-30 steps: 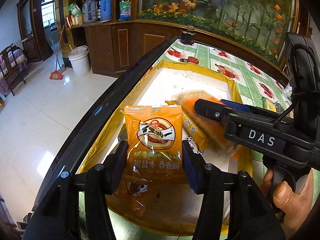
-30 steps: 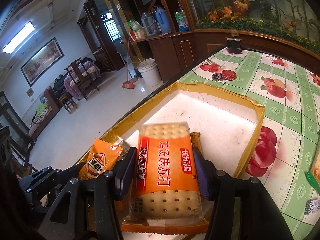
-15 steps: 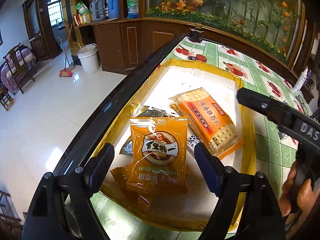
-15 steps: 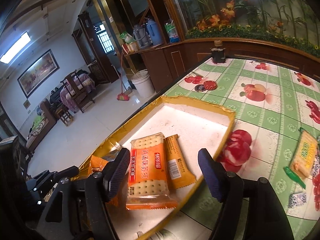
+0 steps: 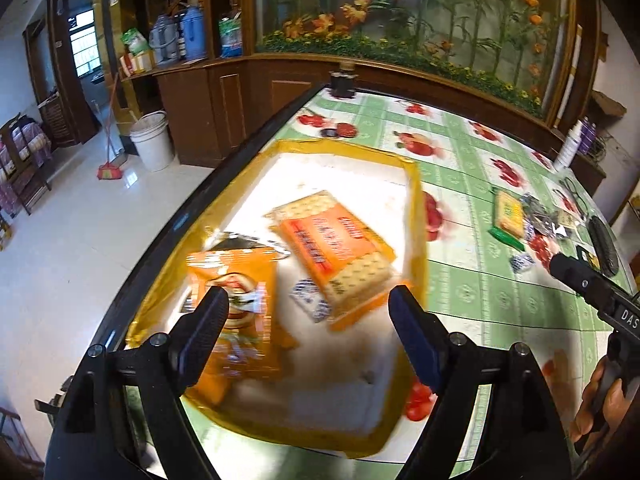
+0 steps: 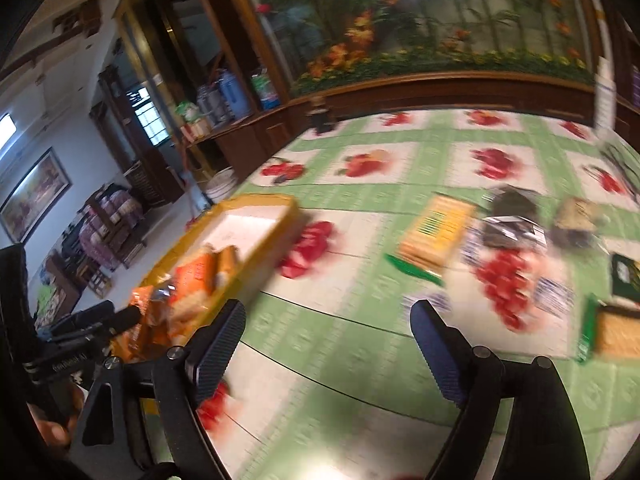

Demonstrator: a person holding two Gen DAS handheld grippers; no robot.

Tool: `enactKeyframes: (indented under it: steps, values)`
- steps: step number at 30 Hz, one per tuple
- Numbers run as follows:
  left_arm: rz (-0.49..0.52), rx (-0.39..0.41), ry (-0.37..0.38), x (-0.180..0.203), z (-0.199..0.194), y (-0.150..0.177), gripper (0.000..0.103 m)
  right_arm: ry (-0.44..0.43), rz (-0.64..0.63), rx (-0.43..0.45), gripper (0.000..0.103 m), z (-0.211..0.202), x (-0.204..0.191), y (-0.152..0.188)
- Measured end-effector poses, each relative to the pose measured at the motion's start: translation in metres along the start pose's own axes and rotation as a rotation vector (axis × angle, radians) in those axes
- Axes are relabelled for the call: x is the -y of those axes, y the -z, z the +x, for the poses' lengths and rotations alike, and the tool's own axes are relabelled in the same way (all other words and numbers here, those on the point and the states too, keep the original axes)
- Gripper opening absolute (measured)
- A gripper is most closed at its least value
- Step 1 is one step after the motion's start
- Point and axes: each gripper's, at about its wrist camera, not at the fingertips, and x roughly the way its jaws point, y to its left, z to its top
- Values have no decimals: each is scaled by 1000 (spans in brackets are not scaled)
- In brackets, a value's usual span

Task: Organize snacks
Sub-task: 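Open both tools to drop the orange bag and cracker pack into the tray, then grasp white wrapped candy with left tool while right grasps white candy roll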

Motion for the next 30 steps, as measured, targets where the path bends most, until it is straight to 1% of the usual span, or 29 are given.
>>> enactKeyframes:
  steps: [4,7,10,17,21,25,30]
  values:
    - [48,-12,26,26,0,-1,83,63,84,11,87,-25,46,14]
    - [79,-14,52,46,-3,-1,83,105,116,23,87,-42,71,21]
    - [118,-12,66,65,-5,-3,83,130,134,35,88,-55,92,26]
    - [191,-34,113,108,1,-1,83,167,152,53,88,-77,126,33]
    - [256,-46,155,138,10,1,82,191,148,48,88,-82,142,37]
    - [329,-70,209,170,25,1,82,159,127,21,88,-77,147,32]
    - [371,-110,256,195,43,-2,82,87,-10,0,87,-58,127,12]
